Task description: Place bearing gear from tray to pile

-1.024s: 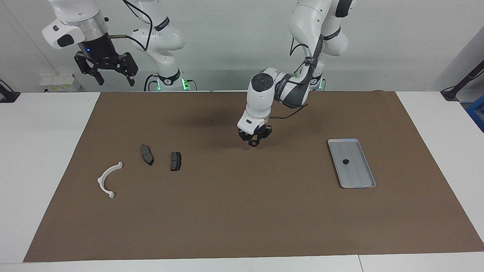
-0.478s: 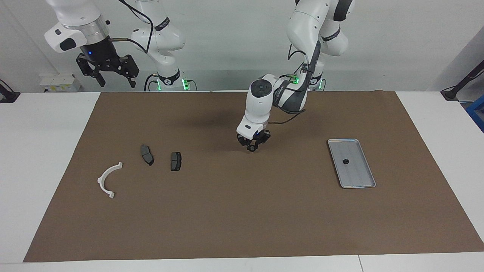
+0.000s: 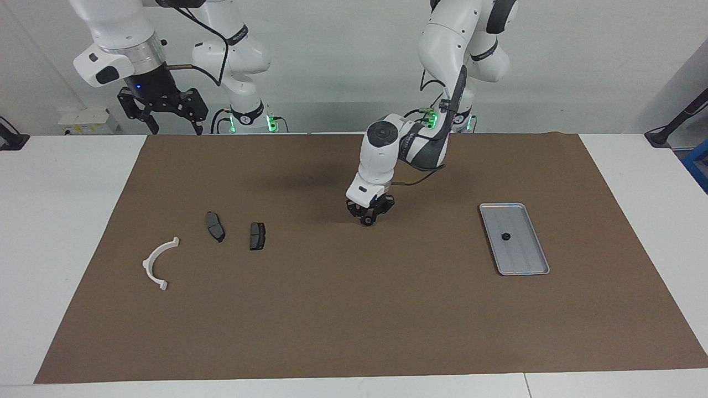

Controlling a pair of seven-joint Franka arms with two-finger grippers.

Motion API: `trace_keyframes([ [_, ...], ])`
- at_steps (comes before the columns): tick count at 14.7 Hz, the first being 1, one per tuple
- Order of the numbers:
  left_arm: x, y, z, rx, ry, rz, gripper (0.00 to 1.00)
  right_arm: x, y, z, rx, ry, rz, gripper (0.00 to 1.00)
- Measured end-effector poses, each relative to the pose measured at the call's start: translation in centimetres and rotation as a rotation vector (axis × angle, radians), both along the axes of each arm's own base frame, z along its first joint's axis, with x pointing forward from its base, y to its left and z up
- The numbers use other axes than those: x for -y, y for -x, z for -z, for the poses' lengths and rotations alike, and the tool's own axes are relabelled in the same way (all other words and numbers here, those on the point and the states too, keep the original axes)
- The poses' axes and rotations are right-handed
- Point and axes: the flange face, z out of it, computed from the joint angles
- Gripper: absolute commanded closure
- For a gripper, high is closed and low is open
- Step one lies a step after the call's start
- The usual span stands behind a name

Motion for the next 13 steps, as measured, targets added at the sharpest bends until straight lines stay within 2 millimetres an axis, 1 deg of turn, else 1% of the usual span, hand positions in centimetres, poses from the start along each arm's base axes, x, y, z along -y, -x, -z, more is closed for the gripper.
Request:
trace_keyframes([
  [1, 0.0, 0.1, 0.2, 0.005, 0.004, 0.0, 0.23, -0.1, 0.0, 0.2, -0.001, 0.0, -0.002, 0.0],
  [2, -0.1, 0.1, 0.4, 0.009, 0.007, 0.0, 0.08, -0.2, -0.1, 0.3, 0.003, 0.0, -0.003, 0.0],
  [3, -0.1, 0.2, 0.5, 0.01, 0.006, 0.0, 0.0, -0.3, -0.2, 0.5, 0.007, 0.0, -0.002, 0.0],
  [7, -0.3, -0.1, 0.3, 0.006, -0.002, 0.0, 0.0, -1.3, -0.2, 1.3, -0.002, 0.001, 0.008, 0.0],
  [8, -0.4, -0.4, -0.2, -0.002, -0.011, -0.003, 0.0, -1.6, -0.2, 1.3, -0.003, 0.002, 0.011, 0.0],
  [9, -0.8, -1.1, -1.2, -0.008, -0.021, -0.004, 0.0, -1.9, -0.2, 1.3, -0.003, 0.002, 0.013, 0.0],
  [10, -1.6, -2.2, -2.9, -0.009, -0.027, -0.001, 0.0, -2.1, -0.2, 1.3, -0.003, 0.002, 0.01, 0.0],
  [11, -3.3, -3.7, -5.0, -0.004, -0.029, 0.004, 0.0, -2.3, -0.2, 1.3, -0.003, 0.002, 0.007, 0.0],
  [12, -5.7, -5.5, -7.4, 0.003, -0.03, 0.007, 0.0, -2.6, -0.2, 1.3, 0.001, 0.002, 0.005, 0.0],
  [13, -8.7, -7.2, -9.7, 0.008, -0.033, 0.013, 0.0, -3.1, -0.3, 1.4, 0.011, 0.001, 0.011, 0.0],
])
